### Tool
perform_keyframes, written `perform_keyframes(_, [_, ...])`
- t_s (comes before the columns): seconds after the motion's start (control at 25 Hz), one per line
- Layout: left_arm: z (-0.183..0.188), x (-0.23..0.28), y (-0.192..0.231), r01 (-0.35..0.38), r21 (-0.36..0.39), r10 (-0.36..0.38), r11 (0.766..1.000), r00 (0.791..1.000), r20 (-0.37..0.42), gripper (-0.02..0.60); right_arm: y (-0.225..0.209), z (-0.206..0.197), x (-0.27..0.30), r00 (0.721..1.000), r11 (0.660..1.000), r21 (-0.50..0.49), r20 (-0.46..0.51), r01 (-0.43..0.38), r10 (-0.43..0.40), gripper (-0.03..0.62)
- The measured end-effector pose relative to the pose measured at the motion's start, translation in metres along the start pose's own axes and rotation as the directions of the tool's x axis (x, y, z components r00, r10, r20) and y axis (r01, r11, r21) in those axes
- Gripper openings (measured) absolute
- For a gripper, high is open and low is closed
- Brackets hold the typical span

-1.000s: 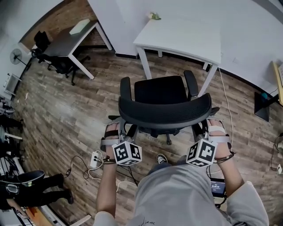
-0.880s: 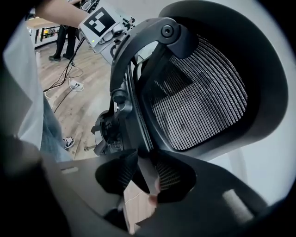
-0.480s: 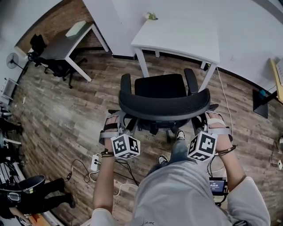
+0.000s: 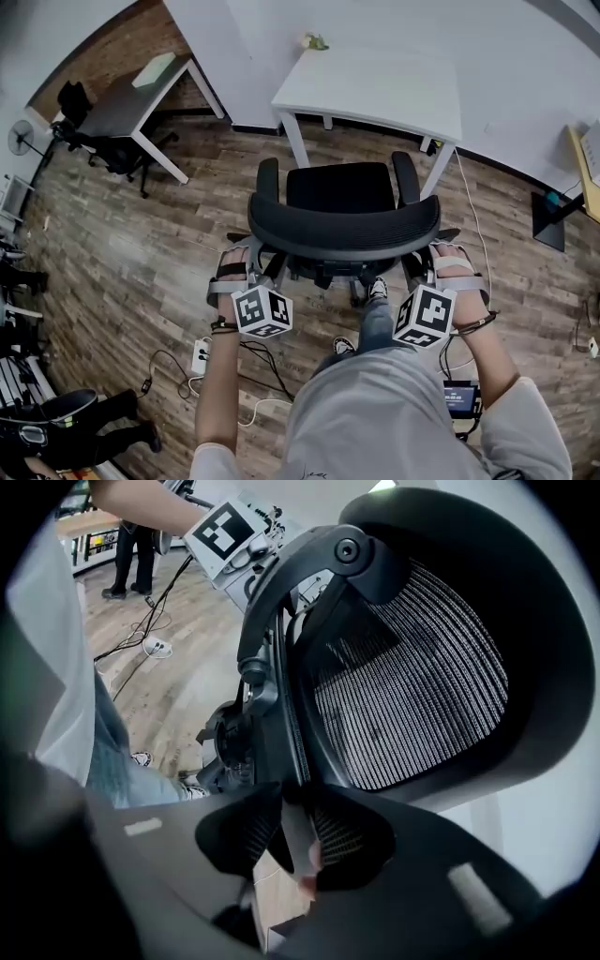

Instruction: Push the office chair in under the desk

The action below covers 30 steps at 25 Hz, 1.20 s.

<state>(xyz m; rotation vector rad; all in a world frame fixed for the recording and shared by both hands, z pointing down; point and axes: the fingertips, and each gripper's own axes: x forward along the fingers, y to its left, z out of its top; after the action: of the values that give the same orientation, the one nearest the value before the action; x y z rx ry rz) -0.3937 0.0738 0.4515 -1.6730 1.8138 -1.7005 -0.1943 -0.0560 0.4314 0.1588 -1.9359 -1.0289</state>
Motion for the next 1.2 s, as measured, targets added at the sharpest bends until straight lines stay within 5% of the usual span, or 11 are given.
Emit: perform_keyframes(1.2, [0.029, 0.124, 0.071, 0.051, 0.064, -0.055, 0.997, 0.997, 0.048, 0.229, -0.078, -0.020, 0.078, 0.999, 0.991, 0.132, 0.011, 0.034, -0.036, 0.132])
